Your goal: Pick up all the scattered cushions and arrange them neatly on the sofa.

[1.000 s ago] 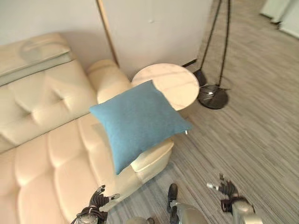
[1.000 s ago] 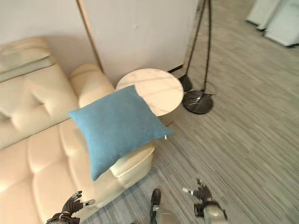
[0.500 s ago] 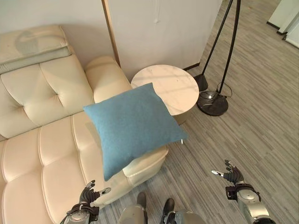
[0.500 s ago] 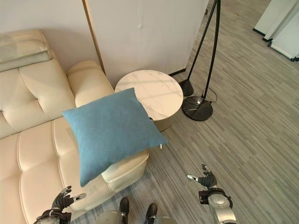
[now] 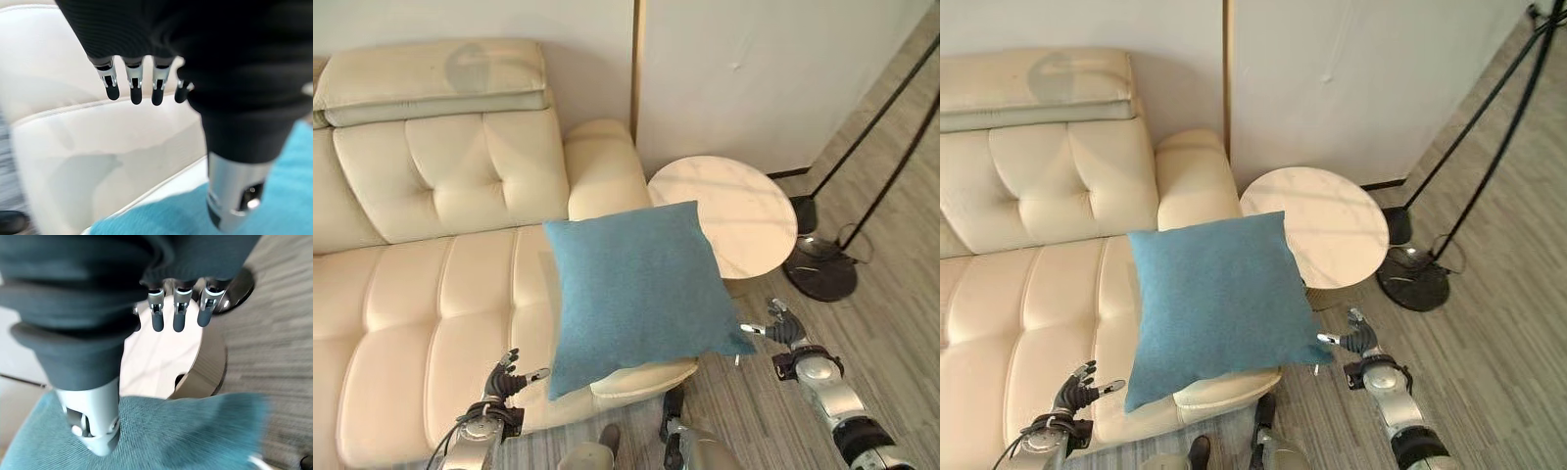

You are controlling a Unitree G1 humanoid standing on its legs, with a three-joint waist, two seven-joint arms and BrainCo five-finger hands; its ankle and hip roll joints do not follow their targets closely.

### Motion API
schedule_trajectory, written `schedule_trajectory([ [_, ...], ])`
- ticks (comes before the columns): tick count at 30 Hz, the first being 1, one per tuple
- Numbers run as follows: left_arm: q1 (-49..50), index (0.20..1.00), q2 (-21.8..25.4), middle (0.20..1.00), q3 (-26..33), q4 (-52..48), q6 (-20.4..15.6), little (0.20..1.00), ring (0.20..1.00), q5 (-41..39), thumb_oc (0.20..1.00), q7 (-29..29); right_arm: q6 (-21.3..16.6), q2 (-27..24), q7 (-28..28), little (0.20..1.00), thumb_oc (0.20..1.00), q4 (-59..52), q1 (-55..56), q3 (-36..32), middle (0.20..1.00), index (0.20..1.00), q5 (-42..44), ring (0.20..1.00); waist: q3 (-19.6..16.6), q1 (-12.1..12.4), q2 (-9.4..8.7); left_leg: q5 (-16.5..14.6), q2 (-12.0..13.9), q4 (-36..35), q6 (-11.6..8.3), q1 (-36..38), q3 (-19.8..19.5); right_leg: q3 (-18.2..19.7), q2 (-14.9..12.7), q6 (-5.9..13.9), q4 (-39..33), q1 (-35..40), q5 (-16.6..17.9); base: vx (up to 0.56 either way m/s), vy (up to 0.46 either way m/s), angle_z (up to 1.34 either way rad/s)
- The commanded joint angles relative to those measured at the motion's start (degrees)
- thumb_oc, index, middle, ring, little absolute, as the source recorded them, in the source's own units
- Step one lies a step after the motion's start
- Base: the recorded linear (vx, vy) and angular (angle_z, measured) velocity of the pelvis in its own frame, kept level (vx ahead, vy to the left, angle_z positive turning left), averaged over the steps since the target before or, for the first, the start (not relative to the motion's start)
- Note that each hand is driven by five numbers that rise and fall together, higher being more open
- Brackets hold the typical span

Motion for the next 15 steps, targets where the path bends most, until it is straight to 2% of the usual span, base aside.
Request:
schedule_trajectory([
  [1, -7.5, 1.0, 0.3, 1.0, -2.4, -0.9, -2.8, 1.0, 1.0, -5.4, 1.0, 2.5, -1.0, 1.4, -1.2, 1.0, 1.0, 0.2, -4.6, 2.7, 1.0, 1.0, 3.6, 1.0, 1.5, -0.2, -0.77, 1.4, -0.7, -0.3, -1.98, -5.3, 0.4, -1.5, -0.5, 6.06, 2.6, 3.3, -10.5, -0.16, -0.079, 0.27],
  [3, -13.2, 1.0, -2.6, 1.0, -4.8, 0.4, -3.7, 1.0, 1.0, -9.0, 1.0, 4.9, -1.3, 4.8, -2.2, 1.0, 1.0, 1.9, -9.2, 5.7, 1.0, 1.0, 5.9, 1.0, 3.0, 0.0, -0.53, 2.9, -0.7, -1.1, -2.22, -7.7, 0.0, -1.8, -0.1, 5.78, 1.9, 1.3, -9.8, -0.19, -0.064, 0.29],
  [7, -26.9, 1.0, -5.3, 1.0, -10.3, 4.0, -5.5, 1.0, 1.0, -12.8, 1.0, 9.9, -1.8, 10.2, -4.5, 1.0, 1.0, 5.1, -19.6, 11.5, 1.0, 1.0, 10.5, 1.0, 5.6, -0.5, -0.11, 5.7, -0.7, -2.3, -3.14, -11.6, 0.0, -2.1, 0.5, 5.8, 1.1, -2.0, -8.4, -0.16, -0.028, 0.16],
  [8, -30.0, 1.0, -5.7, 1.0, -11.5, 4.5, -5.7, 1.0, 1.0, -13.1, 1.0, 10.7, -2.2, 11.1, -4.7, 0.57, 0.57, 5.2, -21.4, 12.3, 0.57, 0.57, 11.8, 0.57, 6.1, -0.7, -0.1, 6.2, -0.6, -2.6, -3.38, -12.1, 0.0, -2.2, 0.6, 5.86, 1.0, -2.5, -8.2, -0.1, -0.017, 0.07],
  [9, -32.3, 1.0, -5.9, 1.0, -12.5, 4.6, -5.8, 1.0, 1.0, -13.1, 1.0, 11.4, -2.3, 11.7, -5.1, 0.2, 0.2, 4.7, -22.7, 12.9, 0.2, 0.2, 12.6, 0.2, 6.6, -0.8, -0.06, 6.7, -0.6, -3.0, -3.59, -12.4, 0.1, -2.3, 0.7, 5.92, 1.0, -2.9, -8.1, -0.09, -0.02, 0.05],
  [10, -34.1, 0.63, -6.1, 0.63, -13.3, 4.3, -6.0, 0.63, 0.63, -13.0, 0.63, 11.9, -2.7, 12.3, -5.2, 0.2, 0.2, 4.1, -23.5, 13.5, 0.2, 0.2, 13.6, 0.2, 6.9, -1.0, -0.04, 7.2, -0.4, -3.5, -3.79, -12.5, 0.1, -2.4, 0.8, 5.98, 0.9, -3.1, -8.0, -0.07, -0.013, 0.04],
  [11, -35.5, 0.2, -6.1, 0.2, -13.9, 3.9, -6.3, 0.2, 0.2, -12.9, 0.2, 12.1, -3.3, 12.6, -4.9, 0.2, 0.2, 3.3, -23.7, 14.0, 0.2, 0.2, 14.4, 0.2, 7.0, -1.1, -0.01, 7.5, -0.4, -3.9, -3.97, -12.6, 0.1, -2.4, 0.9, 5.97, 0.9, -3.2, -8.1, -0.05, -0.002, 0.03],
  [15, -33.5, 0.2, -6.6, 0.2, -14.2, -1.8, -7.4, 0.2, 0.2, -12.8, 0.2, 12.2, -4.8, 13.4, -3.9, 0.2, 0.2, -2.2, -19.8, 15.0, 0.2, 0.2, 15.4, 0.2, 6.5, -1.9, 0.2, 8.1, -0.2, -5.8, -4.09, -11.4, 0.3, -2.3, 0.9, 6.02, 0.8, -2.5, -8.4, 0.0, 0.027, -0.1],
])
